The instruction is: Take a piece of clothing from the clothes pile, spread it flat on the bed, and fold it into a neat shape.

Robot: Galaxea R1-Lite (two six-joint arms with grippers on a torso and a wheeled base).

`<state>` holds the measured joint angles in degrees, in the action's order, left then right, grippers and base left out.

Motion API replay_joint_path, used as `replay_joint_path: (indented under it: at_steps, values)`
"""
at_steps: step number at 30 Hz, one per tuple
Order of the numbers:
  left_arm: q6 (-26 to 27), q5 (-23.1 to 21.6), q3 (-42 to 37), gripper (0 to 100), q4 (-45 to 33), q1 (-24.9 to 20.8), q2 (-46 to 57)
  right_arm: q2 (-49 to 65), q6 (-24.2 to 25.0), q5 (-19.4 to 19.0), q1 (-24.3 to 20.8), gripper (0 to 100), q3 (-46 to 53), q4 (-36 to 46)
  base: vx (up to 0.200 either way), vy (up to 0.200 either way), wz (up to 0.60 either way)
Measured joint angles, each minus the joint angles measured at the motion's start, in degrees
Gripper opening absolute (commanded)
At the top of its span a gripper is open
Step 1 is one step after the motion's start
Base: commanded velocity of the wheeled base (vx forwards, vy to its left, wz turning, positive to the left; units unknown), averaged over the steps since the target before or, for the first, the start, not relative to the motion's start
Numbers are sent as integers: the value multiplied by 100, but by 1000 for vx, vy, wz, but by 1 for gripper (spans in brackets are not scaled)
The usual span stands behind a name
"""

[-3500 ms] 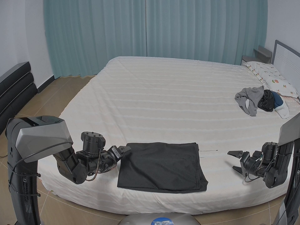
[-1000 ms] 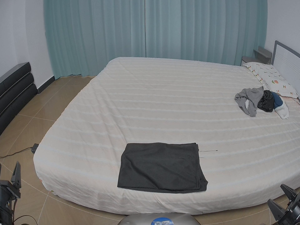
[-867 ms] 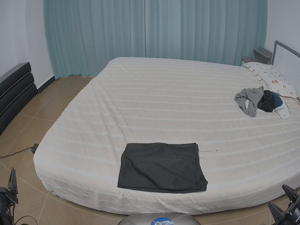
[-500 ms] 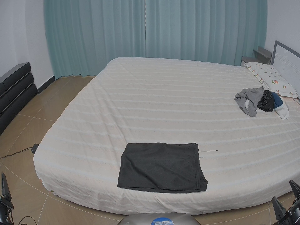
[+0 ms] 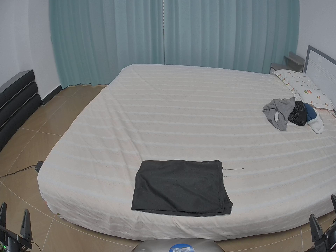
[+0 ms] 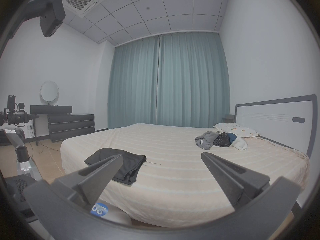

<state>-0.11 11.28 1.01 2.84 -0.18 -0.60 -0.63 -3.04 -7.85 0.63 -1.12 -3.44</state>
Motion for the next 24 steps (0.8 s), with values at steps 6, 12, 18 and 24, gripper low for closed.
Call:
replay_joint_path:
  at_steps: [6, 12, 18, 24]
  values:
    - [-11, -505, 0, 100, -28, 0, 7, 0, 421, -24, 2, 100, 11, 32, 0, 0, 0]
    - [21, -789, 0, 100, -84, 0, 7, -2, 467, 140, 7, 100, 11, 65, 0, 0, 0]
    - [54, -961, 0, 100, -107, 0, 7, -2, 464, 400, 7, 100, 11, 73, 0, 0, 0]
    - [71, -1125, -2, 100, -417, -4, 5, -5, 366, 666, 7, 100, 11, 227, 0, 0, 0]
